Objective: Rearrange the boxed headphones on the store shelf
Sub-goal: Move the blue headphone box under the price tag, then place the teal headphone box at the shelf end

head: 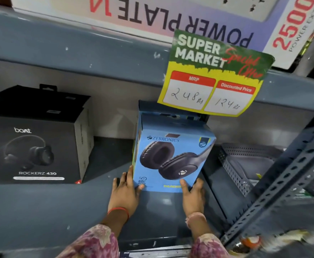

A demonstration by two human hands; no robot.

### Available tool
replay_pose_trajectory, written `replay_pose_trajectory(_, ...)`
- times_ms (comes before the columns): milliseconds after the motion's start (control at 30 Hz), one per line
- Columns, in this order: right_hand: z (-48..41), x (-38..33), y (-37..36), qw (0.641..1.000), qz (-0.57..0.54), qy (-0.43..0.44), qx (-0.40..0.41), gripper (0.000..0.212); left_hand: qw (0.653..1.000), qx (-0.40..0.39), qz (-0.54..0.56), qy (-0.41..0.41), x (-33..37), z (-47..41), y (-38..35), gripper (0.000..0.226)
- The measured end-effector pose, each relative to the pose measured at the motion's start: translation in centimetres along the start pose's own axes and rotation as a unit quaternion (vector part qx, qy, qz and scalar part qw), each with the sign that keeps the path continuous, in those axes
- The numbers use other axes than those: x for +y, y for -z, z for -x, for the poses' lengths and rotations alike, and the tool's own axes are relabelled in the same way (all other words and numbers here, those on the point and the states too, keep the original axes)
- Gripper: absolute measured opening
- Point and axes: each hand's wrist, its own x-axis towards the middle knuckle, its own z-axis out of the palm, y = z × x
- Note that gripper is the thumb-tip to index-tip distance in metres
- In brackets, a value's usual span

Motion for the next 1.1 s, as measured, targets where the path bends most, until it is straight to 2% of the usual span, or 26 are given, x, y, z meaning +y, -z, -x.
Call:
replay_pose_trajectory(100,0.1,0.0,-0.1,1.000,0.001,-0.005,0.000,0.048,1.000,-0.008,0.011,-0.001,-0.2,-0.1,0.1,0.066)
replay_pose_trajectory(233,0.4,-0.4,0.4,1.000,-0.016,-0.002,-0.007,0.055,0.995,-0.093,0.031,0.003,-0.6,-1.0,0.7,0.071)
replay_pose_trajectory(300,1.1,-0.4,0.7,0.999,-0.038,0.025,-0.015,0.079,0.990,-0.118,0.082,0.002,-1.1,-1.0,1.5,0.066)
replay_pose_trajectory(367,1.6,0.7,0.7,0.998,-0.062,0.030,0.015,0.110,0.983,-0.132,0.126,-0.010,-1.6,-0.1,2.6,0.058)
replay_pose_trajectory(433,3.0,1.5,0.9,0.996,-0.067,0.019,0.052,0.122,0.979,-0.130,0.158,-0.015,-2.4,1.7,3.5,0.055)
replay_pose_trajectory(467,4.5,1.1,0.8,0.996,-0.052,0.026,0.065,0.119,0.978,-0.119,0.169,-0.007,-3.2,2.7,4.2,0.055)
replay_pose_trajectory(533,8.0,-0.4,-0.5,0.995,-0.017,0.082,0.048,0.110,0.981,-0.078,0.178,0.004,-5.2,4.5,5.5,0.048)
replay_pose_trajectory(600,11.5,-2.3,-2.8,0.992,-0.011,0.126,-0.003,0.100,0.983,-0.030,0.180,0.030,-7.1,5.9,7.5,0.042)
replay_pose_trajectory(667,14.1,-4.4,-5.8,0.984,-0.019,0.174,-0.025,0.083,0.978,0.028,0.194,0.068,-9.5,7.0,10.1,0.050)
replay_pose_trajectory(733,16.7,-7.2,-9.1,0.964,-0.034,0.245,-0.101,0.078,0.972,0.098,0.188,0.102,-12.8,8.2,13.5,0.060)
replay_pose_trajectory(833,20.1,-11.4,-13.5,0.929,-0.036,0.285,-0.232,0.070,0.958,0.205,0.140,0.141,-18.0,9.7,18.5,0.049)
replay_pose_trajectory(900,22.9,-14.0,-16.7,0.909,-0.024,0.300,-0.289,0.072,0.925,0.295,0.152,0.188,-22.3,11.0,21.8,0.032)
replay_pose_trajectory(967,25.0,-16.1,-19.6,0.892,-0.008,0.316,-0.322,0.075,0.879,0.377,0.183,0.228,-25.9,11.7,24.5,0.028)
replay_pose_trajectory(1033,28.2,-18.6,-23.4,0.876,-0.003,0.329,-0.352,0.075,0.819,0.460,0.213,0.269,-30.2,12.9,28.1,0.039)
replay_pose_trajectory(1100,31.1,-21.8,-26.8,0.863,-0.001,0.338,-0.376,0.086,0.757,0.536,0.220,0.303,-34.6,13.9,32.2,0.060)
